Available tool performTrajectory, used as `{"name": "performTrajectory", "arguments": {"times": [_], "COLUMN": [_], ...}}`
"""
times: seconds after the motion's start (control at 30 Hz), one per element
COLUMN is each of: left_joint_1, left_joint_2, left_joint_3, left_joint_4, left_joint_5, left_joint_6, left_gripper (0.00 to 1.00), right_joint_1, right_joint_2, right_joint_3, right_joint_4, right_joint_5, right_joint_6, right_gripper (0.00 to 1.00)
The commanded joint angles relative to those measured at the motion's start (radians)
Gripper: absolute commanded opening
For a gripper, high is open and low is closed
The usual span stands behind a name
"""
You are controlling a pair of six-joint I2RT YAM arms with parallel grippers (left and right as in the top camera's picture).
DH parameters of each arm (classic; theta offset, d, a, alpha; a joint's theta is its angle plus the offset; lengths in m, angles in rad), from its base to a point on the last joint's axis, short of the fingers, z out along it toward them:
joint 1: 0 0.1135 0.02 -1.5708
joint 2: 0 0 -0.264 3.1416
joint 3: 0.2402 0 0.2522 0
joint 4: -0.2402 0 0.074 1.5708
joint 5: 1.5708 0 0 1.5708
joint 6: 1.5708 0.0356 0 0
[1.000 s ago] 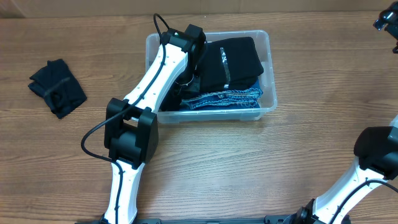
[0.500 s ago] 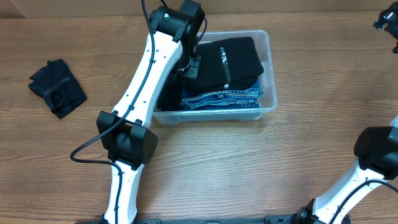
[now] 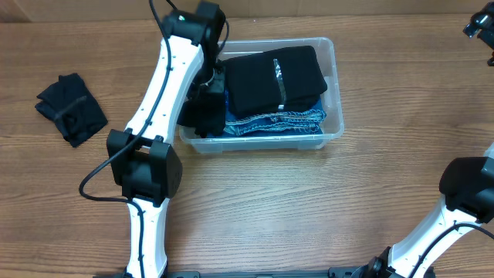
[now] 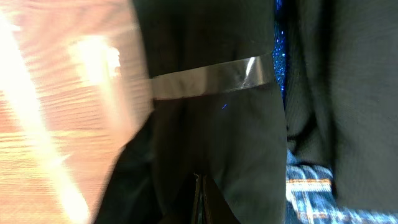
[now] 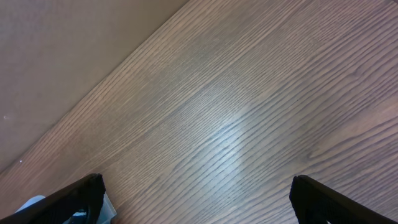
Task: Pack container
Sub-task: 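Lower the black cloth into the container and tuck it down, then move the left gripper back to the remaining black cloth and grasp it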
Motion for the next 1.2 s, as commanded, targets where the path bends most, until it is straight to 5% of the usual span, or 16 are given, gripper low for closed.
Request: {"name": "performTrajectory", "arguments": {"times": [0.0, 0.27, 0.4, 0.57, 0.63, 0.73, 0.87, 1.07, 1.17], "left_joint_1": [-0.013, -0.011, -0.007, -0.006, -0.004, 0.018, 0.106, 0.301, 0.392], "left_joint_2": [-0.016, -0.016, -0.018, -0.019, -0.019, -0.019, -0.019, -0.030, -0.031], "left_joint_3": [-0.153, -0.404, -0.347, -0.074, 0.038, 0.198, 0.334, 0.342, 0.338], "left_joint_4": [0.073, 0.328, 0.311, 0.152, 0.094, 0.003, -0.145, -0.168, -0.168], "left_joint_5": [0.063, 0.086, 0.088, 0.087, 0.087, 0.086, 0.043, 0.131, 0.135], "left_joint_6": [-0.006, -0.006, 0.009, 0.058, 0.062, 0.085, 0.108, 0.122, 0.122], "left_gripper": [0.04, 0.04, 0.04, 0.06, 0.15, 0.55, 0.80, 0.99, 1.00], "right_joint_1": [-0.004, -0.004, -0.004, -0.004, -0.004, -0.004, -0.004, -0.004, -0.004], "right_joint_2": [-0.007, -0.007, -0.007, -0.007, -0.007, -0.007, -0.007, -0.007, -0.007], "right_joint_3": [0.003, 0.003, 0.003, 0.003, 0.003, 0.003, 0.003, 0.003, 0.003], "right_joint_4": [0.004, 0.004, 0.004, 0.004, 0.004, 0.004, 0.004, 0.004, 0.004], "right_joint_5": [-0.002, -0.002, -0.002, -0.002, -0.002, -0.002, -0.002, -0.002, -0.002], "right_joint_6": [0.001, 0.001, 0.001, 0.001, 0.001, 0.001, 0.001, 0.001, 0.001], "right_gripper": [1.00, 1.00, 1.00, 1.00, 1.00, 1.00, 1.00, 1.00, 1.00]}}
